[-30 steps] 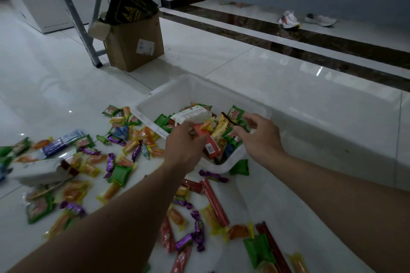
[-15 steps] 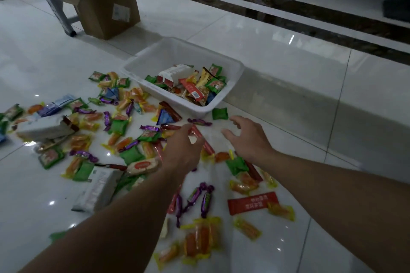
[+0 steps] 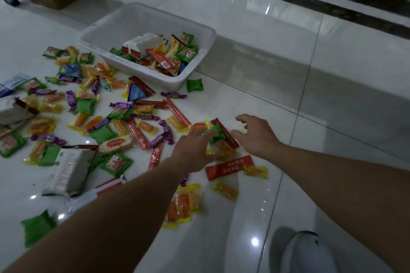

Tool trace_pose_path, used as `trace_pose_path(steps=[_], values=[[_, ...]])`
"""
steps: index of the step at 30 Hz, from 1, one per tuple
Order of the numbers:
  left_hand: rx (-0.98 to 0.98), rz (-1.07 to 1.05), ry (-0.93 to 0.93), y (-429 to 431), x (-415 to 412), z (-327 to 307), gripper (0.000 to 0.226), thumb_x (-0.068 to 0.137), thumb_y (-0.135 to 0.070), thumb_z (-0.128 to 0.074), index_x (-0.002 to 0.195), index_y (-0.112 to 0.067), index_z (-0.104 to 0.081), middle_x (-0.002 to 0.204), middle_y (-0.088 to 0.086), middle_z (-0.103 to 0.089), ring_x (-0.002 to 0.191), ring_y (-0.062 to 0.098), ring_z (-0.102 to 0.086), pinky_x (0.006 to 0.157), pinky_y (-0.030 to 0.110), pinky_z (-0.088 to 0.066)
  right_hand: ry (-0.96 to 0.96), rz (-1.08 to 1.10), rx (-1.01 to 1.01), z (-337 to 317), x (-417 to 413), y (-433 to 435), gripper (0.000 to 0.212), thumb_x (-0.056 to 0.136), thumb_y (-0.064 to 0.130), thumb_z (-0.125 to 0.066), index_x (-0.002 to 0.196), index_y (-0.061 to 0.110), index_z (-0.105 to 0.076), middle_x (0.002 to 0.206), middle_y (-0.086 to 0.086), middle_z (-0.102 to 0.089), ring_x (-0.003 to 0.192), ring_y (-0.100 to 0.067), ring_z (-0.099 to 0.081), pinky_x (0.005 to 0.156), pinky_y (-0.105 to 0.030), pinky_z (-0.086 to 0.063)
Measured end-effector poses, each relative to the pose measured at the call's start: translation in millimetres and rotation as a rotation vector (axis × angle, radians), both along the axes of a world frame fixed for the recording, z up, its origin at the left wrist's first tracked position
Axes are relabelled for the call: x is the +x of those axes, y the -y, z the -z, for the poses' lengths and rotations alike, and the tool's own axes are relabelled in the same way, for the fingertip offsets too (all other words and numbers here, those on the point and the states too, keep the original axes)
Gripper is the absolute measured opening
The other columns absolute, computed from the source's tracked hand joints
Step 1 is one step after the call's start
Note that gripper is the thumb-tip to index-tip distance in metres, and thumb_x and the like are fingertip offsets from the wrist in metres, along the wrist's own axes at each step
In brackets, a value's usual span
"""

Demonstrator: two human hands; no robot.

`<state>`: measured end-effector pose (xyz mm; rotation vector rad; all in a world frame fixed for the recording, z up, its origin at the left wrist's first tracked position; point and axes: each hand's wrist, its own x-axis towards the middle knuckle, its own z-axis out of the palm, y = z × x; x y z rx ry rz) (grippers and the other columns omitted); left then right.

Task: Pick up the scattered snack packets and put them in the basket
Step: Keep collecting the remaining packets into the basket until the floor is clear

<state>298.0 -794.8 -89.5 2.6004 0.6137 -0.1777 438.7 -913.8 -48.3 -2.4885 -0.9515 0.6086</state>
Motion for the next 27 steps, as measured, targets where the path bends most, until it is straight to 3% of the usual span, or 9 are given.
trace_pose_path(steps=[4,7,12,18,23,27], values=[[0.060,0.108,-0.076,0,16,13,0.074,0.085,-0.040,-0.064,0.148,-0.033,-0.026,0.155,0.006,-0.024,0.143,0.025,-0.022,0.108,0.042,-0.033,-0.022,0.047,-0.030,8,5,17,0.049,0.090,0.039,-0.061,0.133,0.021,-0.051,0.134,-0.006,-0.053,0.118,-0.023,-0.053,0.097,-0.041,-0.047],[0.032,0.073,-0.082,-3,27,25,0.059,0.092,-0.041,-0.054,0.146,-0.033,-0.032,0.153,0.007,-0.030,0.141,0.027,-0.026,0.107,0.044,-0.035,-0.035,0.071,-0.031,17,8,23,0.047,0.091,0.040,-0.060,0.133,0.021,-0.052,0.134,-0.005,-0.054,0.116,-0.023,-0.055,0.095,-0.040,-0.048],[0.084,-0.009,-0.040,0,40,35,0.045,0.094,-0.033,-0.049,0.138,-0.027,-0.040,0.131,0.012,-0.048,0.124,0.031,-0.039,0.103,0.045,-0.037,-0.072,0.097,-0.021,26,10,18,0.045,0.090,0.037,-0.061,0.131,0.021,-0.053,0.132,-0.003,-0.056,0.114,-0.021,-0.056,0.094,-0.038,-0.049],[0.176,-0.082,-0.059,-6,46,48,0.070,0.084,-0.032,-0.068,0.142,-0.016,-0.031,0.130,0.012,-0.046,0.126,0.031,-0.038,0.106,0.039,-0.033,-0.100,0.045,-0.086,35,13,-5,0.049,0.087,0.031,-0.065,0.133,0.020,-0.052,0.130,-0.005,-0.057,0.113,-0.023,-0.057,0.095,-0.040,-0.050],[0.188,-0.173,-0.009,-25,37,51,0.054,0.087,-0.037,-0.059,0.130,-0.009,-0.043,0.122,0.014,-0.048,0.112,0.029,-0.041,0.097,0.037,-0.034,-0.003,-0.079,-0.189,42,11,-40,0.037,0.086,0.017,-0.063,0.122,0.018,-0.056,0.120,-0.006,-0.062,0.107,-0.027,-0.059,0.094,-0.038,-0.048],[0.122,-0.291,0.127,-40,17,43,0.052,0.087,-0.030,-0.062,0.130,-0.006,-0.045,0.122,0.015,-0.044,0.114,0.030,-0.038,0.098,0.037,-0.034,0.106,-0.126,-0.314,50,4,-62,0.033,0.082,0.011,-0.063,0.113,0.018,-0.056,0.112,-0.007,-0.065,0.103,-0.029,-0.060,0.093,-0.036,-0.045]])
